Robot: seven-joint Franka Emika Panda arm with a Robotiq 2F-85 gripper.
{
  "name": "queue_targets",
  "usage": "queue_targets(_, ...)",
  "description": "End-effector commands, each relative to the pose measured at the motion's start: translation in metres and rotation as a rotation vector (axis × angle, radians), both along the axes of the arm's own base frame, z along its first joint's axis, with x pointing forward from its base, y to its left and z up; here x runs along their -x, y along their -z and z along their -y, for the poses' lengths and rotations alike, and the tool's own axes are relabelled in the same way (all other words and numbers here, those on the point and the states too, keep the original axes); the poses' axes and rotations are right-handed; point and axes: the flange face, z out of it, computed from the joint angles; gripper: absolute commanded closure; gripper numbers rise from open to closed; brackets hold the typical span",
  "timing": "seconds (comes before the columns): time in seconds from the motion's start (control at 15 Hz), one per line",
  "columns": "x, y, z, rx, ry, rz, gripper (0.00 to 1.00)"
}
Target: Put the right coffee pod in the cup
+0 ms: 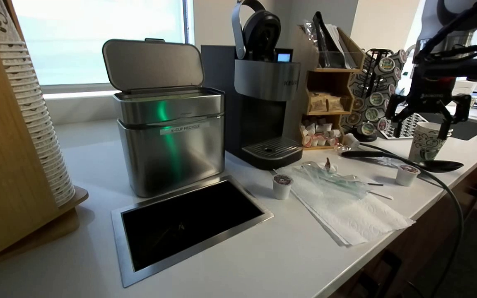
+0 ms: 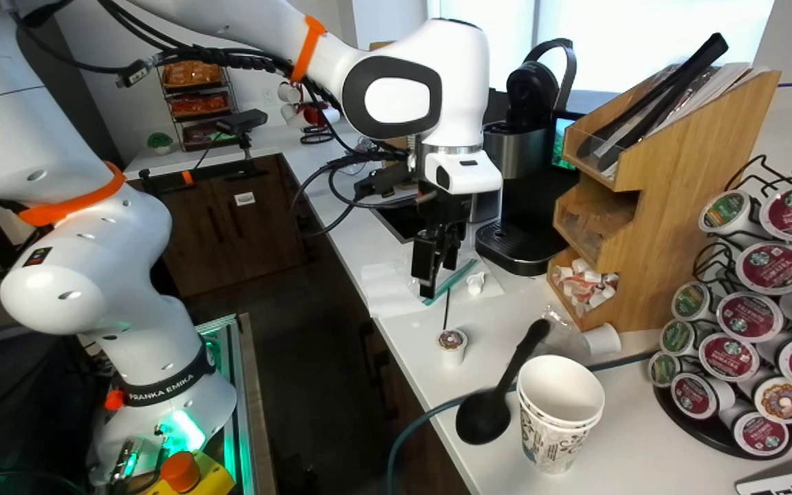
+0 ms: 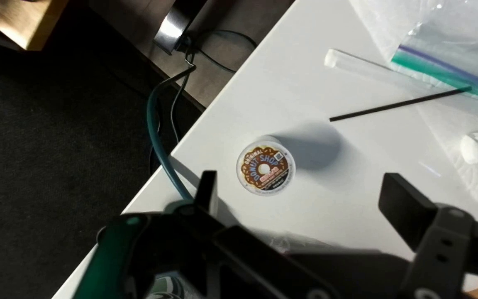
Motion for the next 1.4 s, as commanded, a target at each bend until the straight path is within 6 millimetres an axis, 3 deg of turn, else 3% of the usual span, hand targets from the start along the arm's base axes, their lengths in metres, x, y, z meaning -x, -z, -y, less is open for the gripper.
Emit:
queue_targets(0.0,0.011,0.022,0.020,-0.041,0.030,0.023,0.00)
queue_targets(0.13,0.015,0.027,0.030,-0.040,0.060,0.000,0.00)
queue_targets(0.2,0.010,0.020,0.024,-0.026,0.042,-0.002,0.00)
queue_targets(0.4,0.013,0.025,0.032,-0.030,0.058,-0.010,0.00)
queue_targets(0.87,0.012,0.067,0.036,-0.054,0.078,0.064,0.00)
queue_targets(1.07,0.024,0.085,0.035,-0.050,0.102,0.015,0.00)
queue_targets(1.13,0.017,0.075,0.034,-0.053,0.080,0.016,0.00)
queue_targets(1.33,0.017,0.077,0.034,-0.054,0.080,0.011,0.00)
